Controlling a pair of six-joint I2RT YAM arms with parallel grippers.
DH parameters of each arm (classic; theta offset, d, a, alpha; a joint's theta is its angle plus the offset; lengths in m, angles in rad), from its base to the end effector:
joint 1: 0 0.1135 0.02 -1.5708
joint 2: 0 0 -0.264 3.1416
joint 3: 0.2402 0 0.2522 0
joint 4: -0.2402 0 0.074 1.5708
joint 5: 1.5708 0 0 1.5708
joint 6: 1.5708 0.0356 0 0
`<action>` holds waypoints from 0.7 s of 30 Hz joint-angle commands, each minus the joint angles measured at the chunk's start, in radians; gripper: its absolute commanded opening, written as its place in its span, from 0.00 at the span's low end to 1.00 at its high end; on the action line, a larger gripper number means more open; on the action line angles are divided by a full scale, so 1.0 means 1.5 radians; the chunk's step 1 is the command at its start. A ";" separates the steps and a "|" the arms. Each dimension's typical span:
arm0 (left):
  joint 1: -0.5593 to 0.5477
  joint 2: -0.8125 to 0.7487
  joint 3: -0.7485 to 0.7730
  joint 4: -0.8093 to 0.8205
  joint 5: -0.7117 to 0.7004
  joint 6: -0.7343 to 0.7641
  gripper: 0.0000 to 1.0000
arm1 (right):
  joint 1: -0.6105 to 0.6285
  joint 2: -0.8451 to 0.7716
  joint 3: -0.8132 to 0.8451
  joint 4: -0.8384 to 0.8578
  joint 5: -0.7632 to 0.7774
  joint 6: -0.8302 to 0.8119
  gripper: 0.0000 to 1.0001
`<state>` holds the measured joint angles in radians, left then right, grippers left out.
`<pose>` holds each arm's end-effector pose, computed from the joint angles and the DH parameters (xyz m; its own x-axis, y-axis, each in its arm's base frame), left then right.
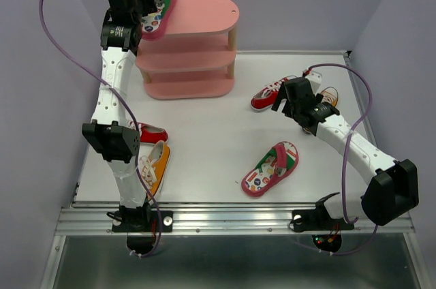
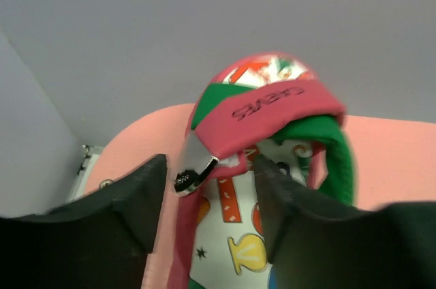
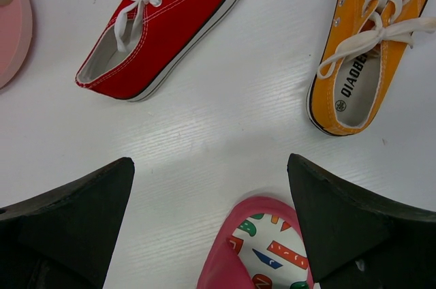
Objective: Place and organize the shoes onto the shoe shelf
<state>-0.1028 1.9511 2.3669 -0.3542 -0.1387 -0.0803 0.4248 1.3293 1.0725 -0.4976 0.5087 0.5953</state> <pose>0.4252 -0.0389 0.5192 0.0639 -0.0865 -0.9942 -0.0306 0.9956 -0.0885 0.2674 0.1019 0.2937 -0.5372 0.2946 -0.7904 0.3196 0.9382 0.1324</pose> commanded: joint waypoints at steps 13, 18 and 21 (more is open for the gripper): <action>-0.010 -0.199 -0.095 0.084 -0.023 0.027 0.99 | 0.000 -0.019 0.021 -0.063 -0.083 -0.056 1.00; -0.033 -0.304 -0.174 0.095 -0.054 0.050 0.99 | 0.006 -0.026 0.000 -0.128 -0.103 -0.028 1.00; -0.059 -0.372 -0.246 0.089 -0.077 0.070 0.99 | 0.021 -0.046 -0.036 -0.138 -0.118 0.003 1.00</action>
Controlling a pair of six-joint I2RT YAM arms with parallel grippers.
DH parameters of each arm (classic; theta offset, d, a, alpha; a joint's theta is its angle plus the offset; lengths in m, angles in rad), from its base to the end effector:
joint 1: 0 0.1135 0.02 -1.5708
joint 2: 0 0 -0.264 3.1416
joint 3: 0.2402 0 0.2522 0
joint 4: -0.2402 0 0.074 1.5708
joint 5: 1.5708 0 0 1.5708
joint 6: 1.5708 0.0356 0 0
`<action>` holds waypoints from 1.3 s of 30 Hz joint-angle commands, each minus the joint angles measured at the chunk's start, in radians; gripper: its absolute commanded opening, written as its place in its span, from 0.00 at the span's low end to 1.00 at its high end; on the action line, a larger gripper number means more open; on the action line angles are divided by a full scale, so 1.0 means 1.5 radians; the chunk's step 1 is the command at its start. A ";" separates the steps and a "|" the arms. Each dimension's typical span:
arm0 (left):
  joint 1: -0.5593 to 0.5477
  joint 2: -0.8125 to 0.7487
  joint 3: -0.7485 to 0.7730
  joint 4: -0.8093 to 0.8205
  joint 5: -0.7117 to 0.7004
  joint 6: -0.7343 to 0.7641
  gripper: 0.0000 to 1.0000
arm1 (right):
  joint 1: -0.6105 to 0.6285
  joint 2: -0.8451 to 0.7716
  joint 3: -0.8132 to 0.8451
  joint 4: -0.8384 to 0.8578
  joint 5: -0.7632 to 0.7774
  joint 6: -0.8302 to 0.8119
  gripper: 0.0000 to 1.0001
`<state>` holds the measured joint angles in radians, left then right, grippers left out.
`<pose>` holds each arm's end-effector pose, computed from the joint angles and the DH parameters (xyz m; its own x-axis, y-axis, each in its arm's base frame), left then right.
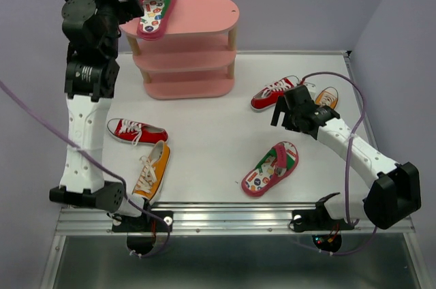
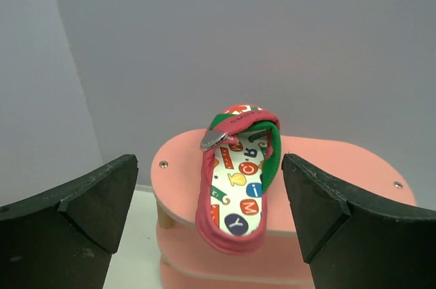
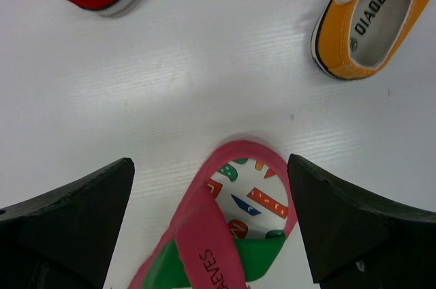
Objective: Place and organize the shoes onto the shoe shelf
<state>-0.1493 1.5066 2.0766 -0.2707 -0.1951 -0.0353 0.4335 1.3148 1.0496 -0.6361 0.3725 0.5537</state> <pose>0.2789 -0.0350 0.5918 0.2927 -0.0790 -0.9529 -0.0269 0.9955 -0.0908 0.2521 0.1024 0.2786 -0.7032 0.2142 -0.6779 0.2158 0.9729 0.0836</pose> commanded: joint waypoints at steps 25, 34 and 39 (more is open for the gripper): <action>-0.306 -0.237 -0.425 -0.016 -0.007 -0.073 0.96 | 0.098 -0.063 -0.127 -0.073 -0.121 0.136 0.61; -0.305 -0.239 -0.440 -0.011 -0.052 -0.045 0.96 | 0.110 -0.005 -0.020 -0.057 -0.097 0.060 0.01; -0.305 -0.259 -0.454 -0.015 -0.150 -0.032 0.97 | 0.116 0.054 0.069 -0.023 -0.129 -0.005 0.01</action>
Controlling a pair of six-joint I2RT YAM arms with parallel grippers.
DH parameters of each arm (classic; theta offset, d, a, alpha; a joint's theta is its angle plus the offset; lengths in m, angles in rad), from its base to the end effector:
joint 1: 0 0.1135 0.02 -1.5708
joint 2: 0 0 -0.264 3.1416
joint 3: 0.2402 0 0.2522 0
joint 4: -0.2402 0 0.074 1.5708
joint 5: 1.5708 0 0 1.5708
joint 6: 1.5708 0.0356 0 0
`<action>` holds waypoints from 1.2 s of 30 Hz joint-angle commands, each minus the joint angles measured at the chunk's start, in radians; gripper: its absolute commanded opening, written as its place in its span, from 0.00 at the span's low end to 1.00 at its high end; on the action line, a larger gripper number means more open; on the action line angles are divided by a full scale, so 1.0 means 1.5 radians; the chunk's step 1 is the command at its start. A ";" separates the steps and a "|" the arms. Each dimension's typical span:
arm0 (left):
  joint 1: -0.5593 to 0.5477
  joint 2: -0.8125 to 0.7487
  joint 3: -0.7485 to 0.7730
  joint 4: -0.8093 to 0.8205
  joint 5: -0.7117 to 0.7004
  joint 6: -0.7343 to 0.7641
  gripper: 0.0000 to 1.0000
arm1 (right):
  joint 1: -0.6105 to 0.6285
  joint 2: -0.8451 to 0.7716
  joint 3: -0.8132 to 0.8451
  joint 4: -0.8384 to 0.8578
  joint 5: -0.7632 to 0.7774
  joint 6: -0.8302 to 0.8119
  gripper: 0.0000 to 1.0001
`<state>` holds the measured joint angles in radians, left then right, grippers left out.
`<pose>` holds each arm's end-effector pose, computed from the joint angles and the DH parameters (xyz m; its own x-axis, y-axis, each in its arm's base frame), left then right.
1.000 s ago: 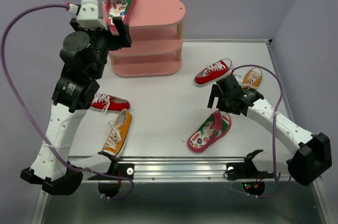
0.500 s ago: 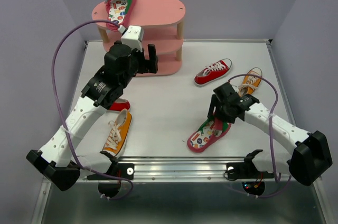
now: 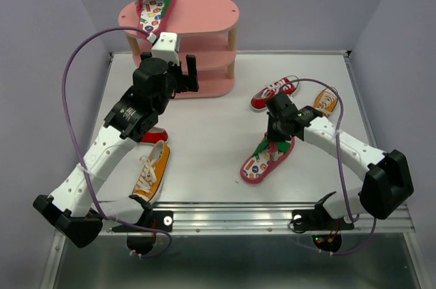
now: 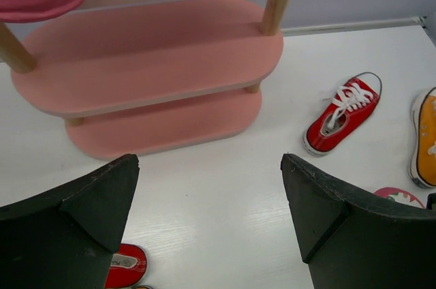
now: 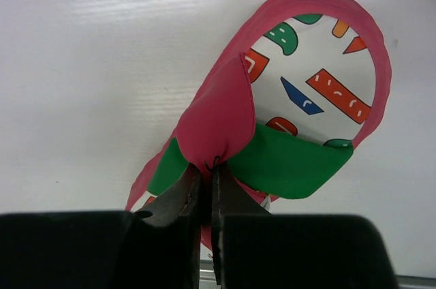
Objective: Place and organize the shoes onto the shoe shelf
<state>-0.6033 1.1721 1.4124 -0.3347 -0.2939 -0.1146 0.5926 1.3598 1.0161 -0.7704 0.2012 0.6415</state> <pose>0.2107 -0.1326 0.4632 -0.1120 -0.0557 -0.9921 0.2947 0.9517 -0.0867 0.2226 0.1413 0.2479 -0.8802 0.1142 -0.4607 0.0656 0.9906 0.1202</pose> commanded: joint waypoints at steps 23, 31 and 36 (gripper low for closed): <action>0.000 -0.020 -0.111 0.026 0.019 -0.019 0.99 | 0.054 0.210 0.263 0.102 -0.019 -0.174 0.88; -0.036 0.051 -0.125 0.026 0.086 -0.025 0.99 | -0.021 0.108 0.236 0.097 0.091 -0.136 0.91; -0.102 0.092 -0.134 0.034 0.084 -0.020 0.98 | -0.133 0.044 0.193 0.098 0.099 -0.115 0.94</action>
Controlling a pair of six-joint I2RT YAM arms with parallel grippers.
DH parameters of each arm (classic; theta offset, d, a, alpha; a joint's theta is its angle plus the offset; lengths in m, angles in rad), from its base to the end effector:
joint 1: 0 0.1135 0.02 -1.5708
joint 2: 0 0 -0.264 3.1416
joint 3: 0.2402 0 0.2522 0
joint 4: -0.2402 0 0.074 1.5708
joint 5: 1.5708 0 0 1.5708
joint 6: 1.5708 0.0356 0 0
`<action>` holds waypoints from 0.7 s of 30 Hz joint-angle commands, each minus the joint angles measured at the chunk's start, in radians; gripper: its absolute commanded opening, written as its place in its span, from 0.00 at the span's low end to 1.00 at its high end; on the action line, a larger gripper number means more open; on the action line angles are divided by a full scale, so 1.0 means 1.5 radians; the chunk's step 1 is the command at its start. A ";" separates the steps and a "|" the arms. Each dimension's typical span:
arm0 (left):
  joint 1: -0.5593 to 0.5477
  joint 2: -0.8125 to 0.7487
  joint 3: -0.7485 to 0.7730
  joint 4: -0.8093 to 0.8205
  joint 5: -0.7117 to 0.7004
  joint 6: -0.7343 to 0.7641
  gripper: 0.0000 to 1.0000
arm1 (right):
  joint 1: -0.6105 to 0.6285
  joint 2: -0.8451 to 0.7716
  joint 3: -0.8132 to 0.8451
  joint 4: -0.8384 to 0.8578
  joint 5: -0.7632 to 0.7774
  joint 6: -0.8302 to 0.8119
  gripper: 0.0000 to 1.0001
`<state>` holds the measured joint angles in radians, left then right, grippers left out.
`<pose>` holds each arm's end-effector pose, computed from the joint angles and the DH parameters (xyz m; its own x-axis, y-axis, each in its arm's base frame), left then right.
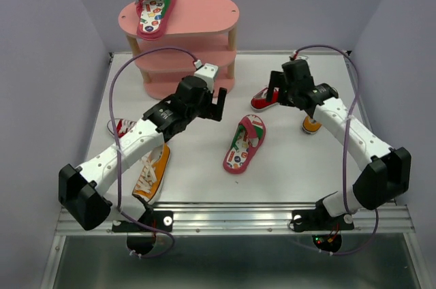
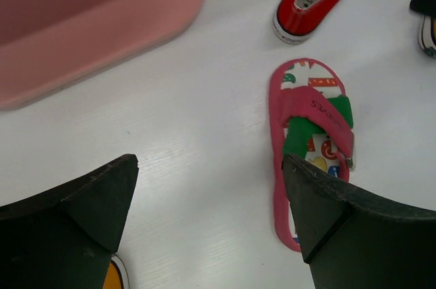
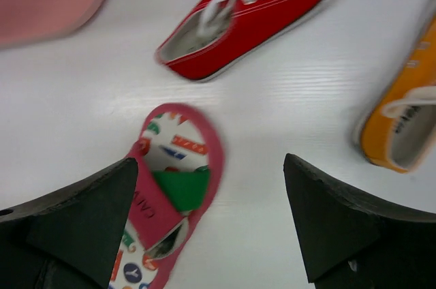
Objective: Place and organize the shoes onto the shoe shelf
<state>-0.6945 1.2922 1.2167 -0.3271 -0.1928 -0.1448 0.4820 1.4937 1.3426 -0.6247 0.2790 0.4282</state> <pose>0.2321 -0.1845 0.3660 -0.3690 0.1230 -0.9213 0.4441 0.8941 -0.0585 0.2953 0.1434 0.3234 -0.6772 0.0962 -0.7295 0.0107 0.9926 0.1210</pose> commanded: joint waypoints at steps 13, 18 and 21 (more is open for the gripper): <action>-0.110 0.155 -0.044 0.103 0.158 -0.032 0.90 | -0.130 -0.086 -0.042 -0.001 0.046 0.013 0.99; -0.121 0.195 -0.066 0.139 0.158 -0.049 0.84 | -0.130 -0.082 -0.043 -0.001 0.043 0.014 0.99; -0.121 0.215 -0.081 0.170 0.137 -0.060 0.77 | -0.130 -0.082 -0.046 0.000 0.044 0.014 0.99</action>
<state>-0.8696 1.5959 1.1252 -0.1669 0.0277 -0.2058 0.2939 1.3899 1.2743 -0.6422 0.3424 0.4484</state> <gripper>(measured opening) 0.799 0.991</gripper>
